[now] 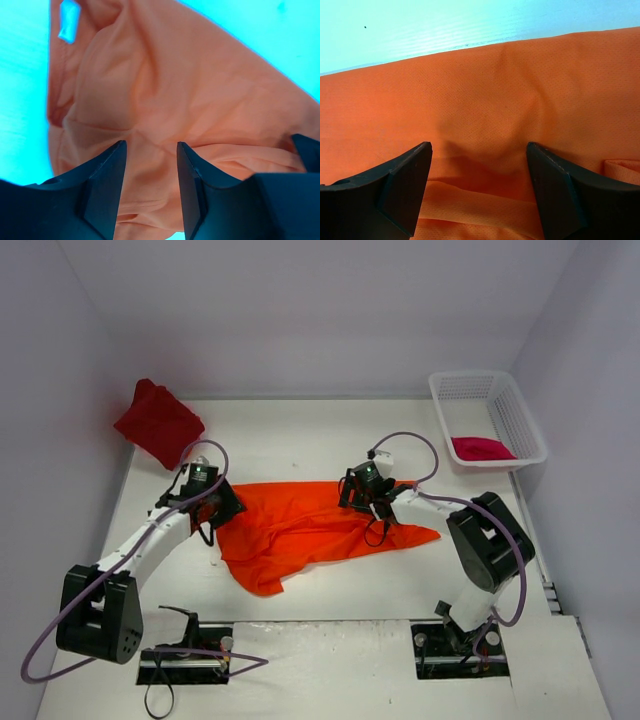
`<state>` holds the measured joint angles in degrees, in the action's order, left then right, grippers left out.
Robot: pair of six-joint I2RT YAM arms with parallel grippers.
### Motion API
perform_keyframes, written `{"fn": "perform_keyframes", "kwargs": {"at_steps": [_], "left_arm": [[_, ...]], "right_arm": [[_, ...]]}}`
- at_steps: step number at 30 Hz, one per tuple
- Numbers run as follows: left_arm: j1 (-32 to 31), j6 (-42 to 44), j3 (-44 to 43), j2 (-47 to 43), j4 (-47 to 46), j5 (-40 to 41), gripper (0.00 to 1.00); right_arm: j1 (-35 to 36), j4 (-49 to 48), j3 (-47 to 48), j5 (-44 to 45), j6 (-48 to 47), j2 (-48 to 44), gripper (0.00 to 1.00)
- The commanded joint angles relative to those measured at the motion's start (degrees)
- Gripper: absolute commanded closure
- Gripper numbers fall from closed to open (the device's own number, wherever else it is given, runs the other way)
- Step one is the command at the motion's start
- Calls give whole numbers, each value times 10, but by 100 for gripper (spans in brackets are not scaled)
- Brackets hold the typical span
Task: Fold and stack the t-shirts
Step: Fold the flattened tshirt in 1/3 of the way
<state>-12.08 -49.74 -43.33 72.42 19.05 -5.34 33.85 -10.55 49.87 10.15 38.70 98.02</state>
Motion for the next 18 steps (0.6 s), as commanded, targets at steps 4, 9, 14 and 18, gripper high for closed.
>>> {"fn": "perform_keyframes", "kwargs": {"at_steps": [4, 9, 14, 18], "left_arm": [[-12, -15, -54, -4, -42, -19, 61], [-24, -19, -69, 7, -45, -20, 61], [-43, -37, -76, 39, -74, -31, 61], [-115, -66, -92, 85, -110, -4, 61]], "right_arm": [[5, 11, -5, -6, 12, -12, 27], [8, 11, -5, -6, 12, -10, 28], [9, 11, -6, -6, 15, -9, 28], [10, 11, -5, -3, 14, -9, 28]]}}
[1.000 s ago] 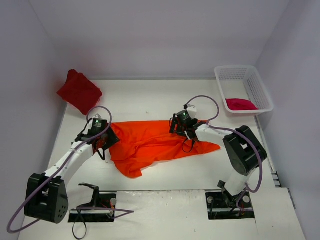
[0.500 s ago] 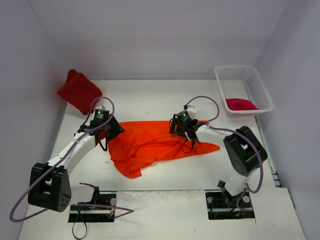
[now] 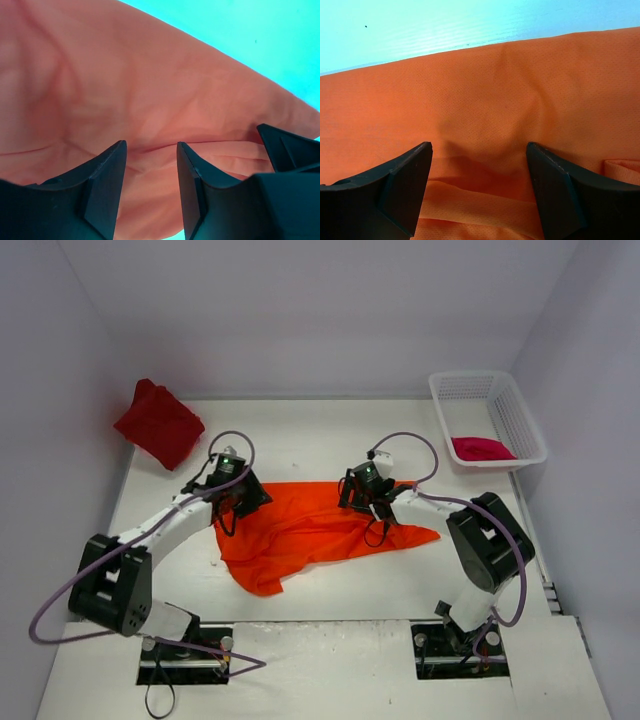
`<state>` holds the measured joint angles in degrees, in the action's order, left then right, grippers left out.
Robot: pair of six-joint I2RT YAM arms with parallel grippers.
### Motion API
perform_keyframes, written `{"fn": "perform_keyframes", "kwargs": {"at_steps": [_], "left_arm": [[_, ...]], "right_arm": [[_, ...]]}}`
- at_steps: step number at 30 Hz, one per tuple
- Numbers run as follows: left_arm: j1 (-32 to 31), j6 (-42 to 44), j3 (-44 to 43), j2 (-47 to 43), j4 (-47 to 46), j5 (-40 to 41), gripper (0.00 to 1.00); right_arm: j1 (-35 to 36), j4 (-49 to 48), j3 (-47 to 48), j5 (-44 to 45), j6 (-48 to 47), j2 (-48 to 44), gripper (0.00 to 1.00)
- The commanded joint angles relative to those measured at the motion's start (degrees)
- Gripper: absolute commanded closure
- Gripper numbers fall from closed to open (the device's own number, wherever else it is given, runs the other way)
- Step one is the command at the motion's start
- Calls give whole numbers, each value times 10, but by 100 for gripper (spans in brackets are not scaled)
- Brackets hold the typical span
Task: Fold and stack the t-shirts
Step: Fold the flattened tshirt in 1/3 of the way
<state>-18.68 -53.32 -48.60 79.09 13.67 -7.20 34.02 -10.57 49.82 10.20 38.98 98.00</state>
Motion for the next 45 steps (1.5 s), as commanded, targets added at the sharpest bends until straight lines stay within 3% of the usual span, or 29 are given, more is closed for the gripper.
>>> {"fn": "perform_keyframes", "kwargs": {"at_steps": [1, 8, 20, 31, 45], "left_arm": [[-68, -35, -46, 44, -61, 22, 61], [-173, -68, -117, 150, -88, 44, 61], [-186, -73, -110, 197, -102, 53, 61], [-189, -76, -30, 157, -116, 65, 61], [-188, -57, 51, 78, -95, 81, 61]], "right_arm": [[8, 12, -3, -2, 11, -8, 28], [8, 19, 1, 6, 9, -13, 28], [3, 36, -10, 38, 23, -38, 28], [-9, 91, -6, 83, 23, -94, 26], [-16, 102, -17, 80, 32, -114, 27]]}}
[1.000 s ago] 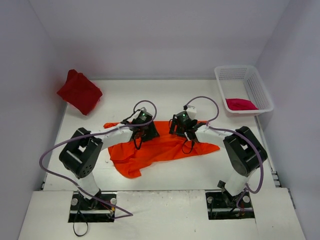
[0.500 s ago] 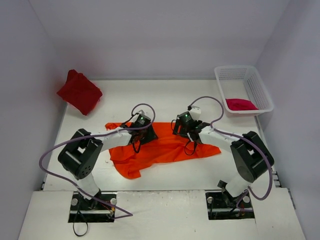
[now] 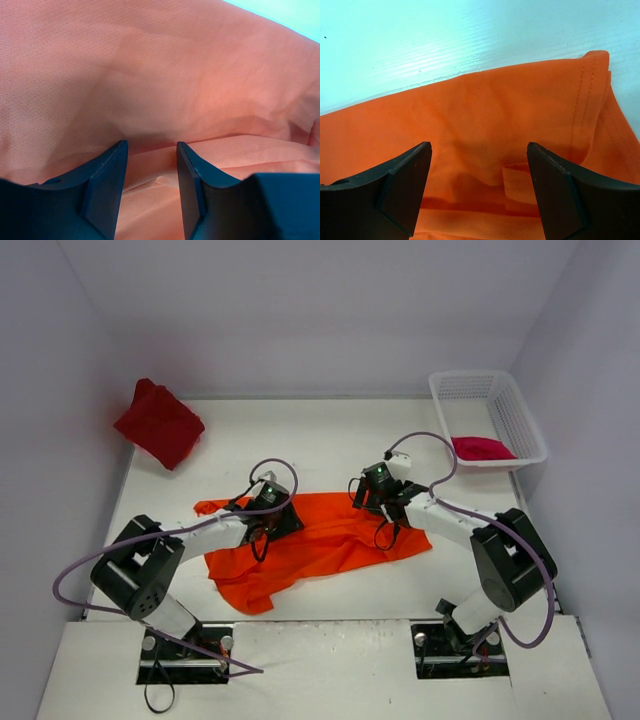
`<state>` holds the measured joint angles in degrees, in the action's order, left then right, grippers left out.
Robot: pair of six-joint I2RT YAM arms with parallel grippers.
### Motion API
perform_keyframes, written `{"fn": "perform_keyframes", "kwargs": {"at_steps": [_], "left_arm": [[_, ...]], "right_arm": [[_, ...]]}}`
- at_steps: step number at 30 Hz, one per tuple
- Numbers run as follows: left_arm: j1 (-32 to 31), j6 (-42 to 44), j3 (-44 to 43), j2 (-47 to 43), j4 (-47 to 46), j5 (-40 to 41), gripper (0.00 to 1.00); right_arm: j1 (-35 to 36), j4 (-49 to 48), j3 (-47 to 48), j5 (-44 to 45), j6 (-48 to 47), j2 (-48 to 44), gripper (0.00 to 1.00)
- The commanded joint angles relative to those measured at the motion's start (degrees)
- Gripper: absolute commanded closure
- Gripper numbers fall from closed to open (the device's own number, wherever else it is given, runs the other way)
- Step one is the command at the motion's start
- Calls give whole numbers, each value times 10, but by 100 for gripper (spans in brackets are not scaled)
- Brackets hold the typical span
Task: Fold and stack the t-shirts
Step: Fold the flattened tshirt in 1/3 of the way
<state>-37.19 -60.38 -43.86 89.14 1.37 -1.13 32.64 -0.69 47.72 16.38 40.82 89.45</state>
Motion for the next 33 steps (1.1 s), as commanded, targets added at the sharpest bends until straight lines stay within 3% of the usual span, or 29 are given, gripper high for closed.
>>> {"fn": "perform_keyframes", "kwargs": {"at_steps": [1, 8, 16, 22, 33], "left_arm": [[-3, 15, 4, -23, 28, 21, 61], [-3, 18, -16, 0, 20, 14, 61], [-3, 16, -40, 32, 3, 11, 61], [-2, 18, -41, 29, 7, 11, 61], [6, 25, 1, -12, 24, 11, 61]], "right_arm": [[0, 4, 4, 16, 14, -31, 27], [11, 24, 4, 5, 24, -58, 29], [85, 71, 39, 22, 40, -99, 30], [130, 104, 5, 43, 69, -125, 30], [72, 135, -21, 57, 43, -164, 29]]}}
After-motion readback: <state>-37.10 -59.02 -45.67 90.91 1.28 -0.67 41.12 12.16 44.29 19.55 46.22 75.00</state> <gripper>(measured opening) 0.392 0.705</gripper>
